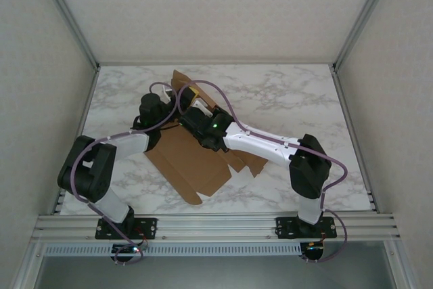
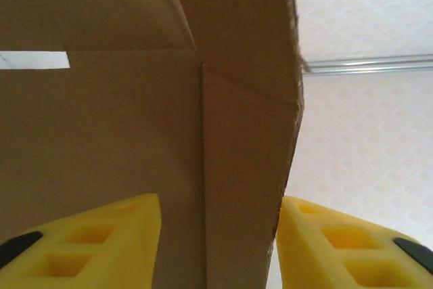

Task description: Fold the paper box

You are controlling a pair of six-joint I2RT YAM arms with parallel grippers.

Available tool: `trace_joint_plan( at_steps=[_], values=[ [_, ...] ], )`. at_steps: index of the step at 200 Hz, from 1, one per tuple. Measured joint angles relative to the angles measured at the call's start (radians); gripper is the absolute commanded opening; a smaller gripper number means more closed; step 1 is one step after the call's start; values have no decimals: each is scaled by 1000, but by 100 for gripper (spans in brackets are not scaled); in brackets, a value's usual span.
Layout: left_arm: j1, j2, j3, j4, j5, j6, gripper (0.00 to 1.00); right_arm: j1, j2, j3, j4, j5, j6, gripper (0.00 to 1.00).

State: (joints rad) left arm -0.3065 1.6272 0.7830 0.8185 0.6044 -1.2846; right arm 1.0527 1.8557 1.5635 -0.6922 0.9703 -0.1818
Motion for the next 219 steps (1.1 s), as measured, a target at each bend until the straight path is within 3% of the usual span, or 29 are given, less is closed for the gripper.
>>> trace_joint_plan(
  at_steps=[33, 76, 126, 141, 158, 185, 219],
  values=[
    [-2, 6, 35, -14, 5, 20, 20, 0, 0, -3, 9, -3, -20, 8],
    [-2, 6, 42, -39, 6, 32, 9, 2, -3, -18, 27, -3, -38, 15],
    [-3, 7, 42, -42, 6, 36, 2, 2, -64, -45, 29, -58, -32, 64],
    [-3, 10, 42, -41, 6, 42, 1, 2, -117, -60, 24, -140, -17, 77],
    [-4, 21, 42, -42, 7, 51, 1, 1, -212, -90, 20, -282, 8, 84],
    [-4, 36, 38, -42, 8, 64, 1, -63, -370, -100, 18, -542, 101, 80],
    [-7, 37, 13, -3, 24, 79, 1, -297, -463, -146, 41, -782, 262, 76]
  ],
)
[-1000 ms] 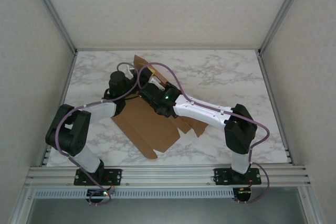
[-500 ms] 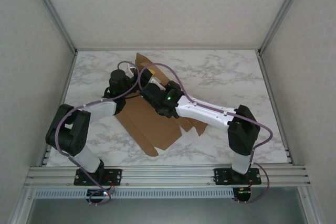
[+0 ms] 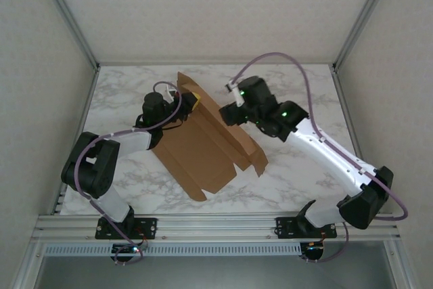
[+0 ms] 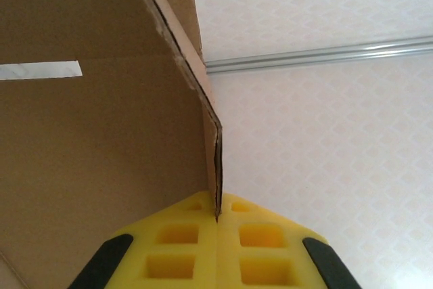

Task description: Fold the paper box

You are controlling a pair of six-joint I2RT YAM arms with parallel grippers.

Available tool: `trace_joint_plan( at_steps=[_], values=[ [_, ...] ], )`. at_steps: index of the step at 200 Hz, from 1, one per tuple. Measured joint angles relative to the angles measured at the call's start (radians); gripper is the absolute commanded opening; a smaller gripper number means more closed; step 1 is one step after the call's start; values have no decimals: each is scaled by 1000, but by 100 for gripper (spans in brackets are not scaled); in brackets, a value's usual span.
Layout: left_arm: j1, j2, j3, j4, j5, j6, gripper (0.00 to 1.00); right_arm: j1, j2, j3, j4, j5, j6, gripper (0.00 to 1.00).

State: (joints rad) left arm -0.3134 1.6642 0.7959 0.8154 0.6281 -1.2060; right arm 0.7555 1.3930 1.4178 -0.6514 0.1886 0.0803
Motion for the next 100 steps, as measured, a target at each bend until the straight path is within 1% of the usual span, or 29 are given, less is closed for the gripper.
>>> trace_joint_plan(
  at_steps=[21, 58, 79, 100],
  values=[
    [-8, 1, -17, 31, 16, 7, 1, -66, 19, -60, 4, -97, 66, 76],
    [-18, 1, -38, 45, 32, 32, 3, -98, 84, -120, 5, -245, 121, 75],
    [-19, 1, -46, 48, 32, 36, 6, -101, 108, -125, 13, -288, 134, 71],
    [-19, 1, -48, 49, 32, 37, 7, -104, 114, -141, 25, -310, 147, 62]
  ],
)
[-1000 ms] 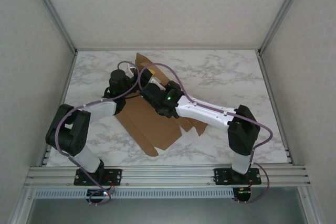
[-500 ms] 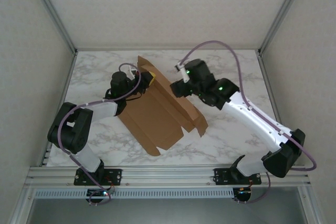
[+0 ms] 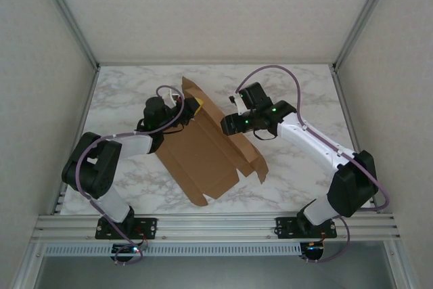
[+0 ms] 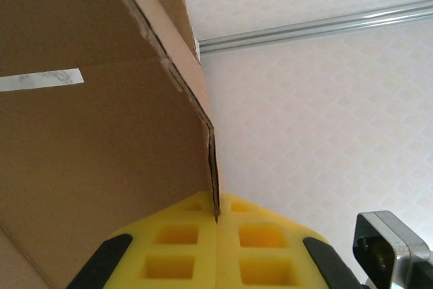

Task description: Fold the paper box

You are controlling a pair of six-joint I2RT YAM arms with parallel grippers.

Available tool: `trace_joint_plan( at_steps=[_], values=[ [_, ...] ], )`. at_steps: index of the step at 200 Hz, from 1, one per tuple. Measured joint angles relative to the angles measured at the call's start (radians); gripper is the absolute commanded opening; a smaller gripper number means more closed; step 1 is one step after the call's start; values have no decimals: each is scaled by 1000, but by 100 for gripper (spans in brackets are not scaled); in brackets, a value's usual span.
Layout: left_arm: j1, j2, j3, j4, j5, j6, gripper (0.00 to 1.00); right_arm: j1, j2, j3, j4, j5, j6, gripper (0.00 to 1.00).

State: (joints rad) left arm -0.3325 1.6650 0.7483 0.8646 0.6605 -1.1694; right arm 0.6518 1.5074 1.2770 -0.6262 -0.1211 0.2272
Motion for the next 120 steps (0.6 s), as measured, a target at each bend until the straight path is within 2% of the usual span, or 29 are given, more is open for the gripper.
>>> trace_joint_plan(
  at_steps=[15, 28, 73, 90, 120],
  values=[
    [0, 0, -5, 1, 2, 0, 9, -4, 1, -13, 12, -11, 3, 50],
    [0, 0, -14, 7, 2, 1, 14, -6, 2, -25, 25, -18, 12, 43],
    [-6, 0, -28, 22, 3, 1, 35, -8, 2, -42, 50, -48, 21, 42],
    [-18, 0, -31, 27, 7, 7, 36, -8, 2, -45, 56, -54, 21, 42],
    [-45, 0, -31, 33, 6, 7, 31, -8, 2, -50, 61, -60, 21, 41]
  ],
)
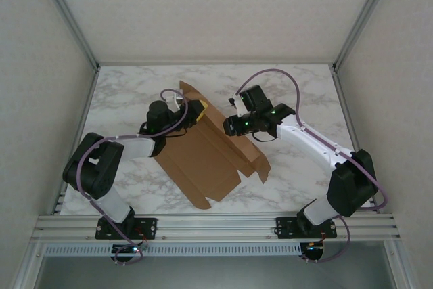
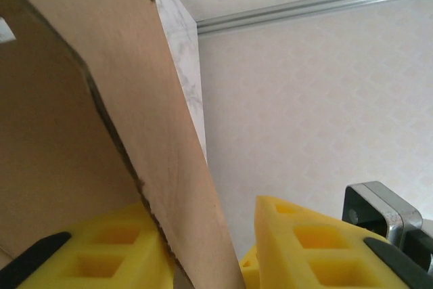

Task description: Fold the paper box

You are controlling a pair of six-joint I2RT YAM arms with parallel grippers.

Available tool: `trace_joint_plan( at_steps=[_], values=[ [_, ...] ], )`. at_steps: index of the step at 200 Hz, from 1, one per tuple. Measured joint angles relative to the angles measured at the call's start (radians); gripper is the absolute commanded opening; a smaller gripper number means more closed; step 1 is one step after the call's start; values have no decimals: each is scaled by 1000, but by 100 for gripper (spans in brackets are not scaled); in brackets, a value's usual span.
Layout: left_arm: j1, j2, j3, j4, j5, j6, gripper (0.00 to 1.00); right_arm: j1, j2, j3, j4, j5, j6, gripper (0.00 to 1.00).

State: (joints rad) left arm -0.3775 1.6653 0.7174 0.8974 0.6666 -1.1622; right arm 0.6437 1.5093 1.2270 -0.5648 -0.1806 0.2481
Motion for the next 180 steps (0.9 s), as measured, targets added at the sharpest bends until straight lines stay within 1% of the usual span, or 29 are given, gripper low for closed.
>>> trace_joint_plan(
  at_steps=[17, 70, 81, 89, 112, 125, 136, 161, 180],
  values=[
    [-11, 1, 0, 2, -4, 0, 27, 0, 0, 0, 0, 0, 0, 41],
    [-22, 31, -1, 18, -8, -9, 9, 0, 0, -1, -1, 1, -1, 41],
    [-23, 36, -1, 23, -7, -12, 4, 0, 0, -1, -1, 1, -1, 43],
    [-23, 37, -1, 26, -7, -13, 0, -1, 0, -1, -2, 2, 1, 47],
    [-25, 37, -1, 26, -7, -7, 0, -2, 0, -1, -8, 4, -2, 58],
    [-27, 37, -1, 26, -8, -7, 0, -2, 0, -1, -12, 13, -2, 68],
    [-27, 37, -1, 26, -10, -7, 0, -2, -2, -1, -19, 24, 3, 73],
    [-30, 35, -1, 21, -32, -3, 0, -2, -25, -1, -37, 57, 4, 74],
    [-35, 22, -1, 6, -60, 4, 0, -2, -59, 1, -52, 86, 8, 69]
  ],
)
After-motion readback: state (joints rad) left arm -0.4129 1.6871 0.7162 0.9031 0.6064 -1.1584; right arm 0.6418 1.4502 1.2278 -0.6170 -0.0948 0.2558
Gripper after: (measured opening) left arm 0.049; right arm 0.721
